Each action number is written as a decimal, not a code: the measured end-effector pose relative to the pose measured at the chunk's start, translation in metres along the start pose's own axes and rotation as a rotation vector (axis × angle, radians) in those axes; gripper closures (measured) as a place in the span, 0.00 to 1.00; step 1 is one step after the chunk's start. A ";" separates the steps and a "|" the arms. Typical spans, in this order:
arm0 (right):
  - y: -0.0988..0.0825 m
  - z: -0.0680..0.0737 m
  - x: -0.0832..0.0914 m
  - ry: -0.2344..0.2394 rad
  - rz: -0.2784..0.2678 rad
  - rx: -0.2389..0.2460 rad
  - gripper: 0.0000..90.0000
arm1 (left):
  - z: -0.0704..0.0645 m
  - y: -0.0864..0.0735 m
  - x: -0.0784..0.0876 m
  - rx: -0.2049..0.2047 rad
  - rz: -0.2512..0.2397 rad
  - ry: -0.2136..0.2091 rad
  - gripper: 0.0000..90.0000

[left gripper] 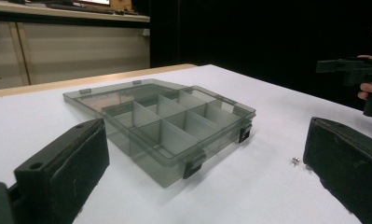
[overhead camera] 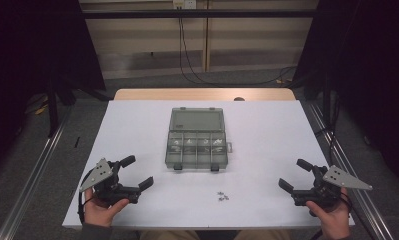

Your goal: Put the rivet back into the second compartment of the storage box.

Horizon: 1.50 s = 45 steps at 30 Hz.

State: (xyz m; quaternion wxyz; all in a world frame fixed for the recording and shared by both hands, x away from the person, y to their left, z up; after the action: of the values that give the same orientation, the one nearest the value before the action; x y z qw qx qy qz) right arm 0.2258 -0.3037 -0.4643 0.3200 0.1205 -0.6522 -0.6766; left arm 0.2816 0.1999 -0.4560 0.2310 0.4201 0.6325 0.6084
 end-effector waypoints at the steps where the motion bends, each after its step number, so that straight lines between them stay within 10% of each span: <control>1: 0.000 0.000 0.000 0.000 0.000 0.000 0.01 | 0.000 0.000 0.000 0.000 0.000 0.000 0.00; 19: 0.000 0.002 -0.002 0.013 0.010 0.007 0.01 | -0.025 0.007 -0.053 -0.012 0.033 -0.084 0.00; 45: -0.001 0.004 -0.004 0.022 0.020 0.017 0.02 | -0.081 -0.009 -0.135 -0.120 0.286 -0.195 0.03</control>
State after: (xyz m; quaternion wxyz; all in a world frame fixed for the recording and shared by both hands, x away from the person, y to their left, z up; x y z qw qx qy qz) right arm 0.2263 -0.2983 -0.4663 0.3328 0.1244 -0.6556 -0.6663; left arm 0.2874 0.0450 -0.4815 0.2269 0.5483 0.5033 0.6282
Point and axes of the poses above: each handheld gripper's, and its own axes: x roughly backward along the jaws, y roughly out of its top, z roughly to its left, the point moved 4 cm from there along -x, roughly forward along the jaws, and after that the axes turned 3 degrees about z, right-handed, at the moved point
